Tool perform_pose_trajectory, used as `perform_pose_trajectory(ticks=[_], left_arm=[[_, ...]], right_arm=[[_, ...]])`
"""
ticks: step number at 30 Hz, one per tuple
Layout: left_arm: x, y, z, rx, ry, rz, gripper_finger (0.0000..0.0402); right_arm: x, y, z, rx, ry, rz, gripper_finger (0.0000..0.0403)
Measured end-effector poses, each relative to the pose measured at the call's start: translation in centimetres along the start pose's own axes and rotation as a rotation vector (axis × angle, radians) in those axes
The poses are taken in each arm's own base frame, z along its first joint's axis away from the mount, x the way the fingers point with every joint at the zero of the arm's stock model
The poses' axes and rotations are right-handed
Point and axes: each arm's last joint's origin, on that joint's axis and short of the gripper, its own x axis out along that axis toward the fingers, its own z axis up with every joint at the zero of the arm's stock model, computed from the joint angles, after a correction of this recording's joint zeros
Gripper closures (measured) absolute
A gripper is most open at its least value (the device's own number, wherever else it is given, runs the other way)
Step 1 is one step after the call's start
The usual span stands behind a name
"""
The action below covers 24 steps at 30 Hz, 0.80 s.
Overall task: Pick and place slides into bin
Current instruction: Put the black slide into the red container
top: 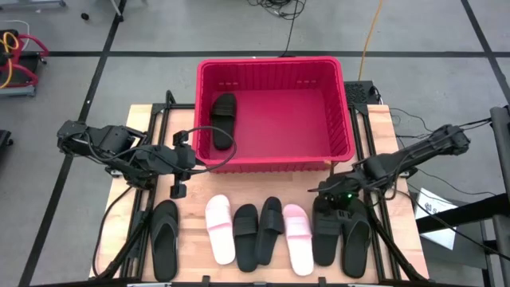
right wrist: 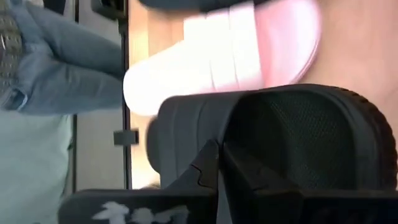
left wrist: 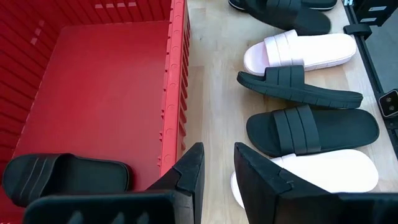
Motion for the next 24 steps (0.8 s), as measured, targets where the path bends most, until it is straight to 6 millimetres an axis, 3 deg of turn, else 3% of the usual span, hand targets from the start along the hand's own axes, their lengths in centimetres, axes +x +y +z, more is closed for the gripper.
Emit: perform_pose_trajectory(ticks=[13, 24], left_arm=[[0.0, 0.0, 0.0, -0.001, 0.000, 0.000, 0.0316], [0.5, -0.3, 0.7, 0.001, -0.046, -0.003, 0.0316]], right_arm=[[-4.1, 2.9, 2.7, -0.192, -0.230, -0.026, 0.0402], [-3.0, 2.2, 2.4, -0.179, -0.156, -0.101, 0.0402]])
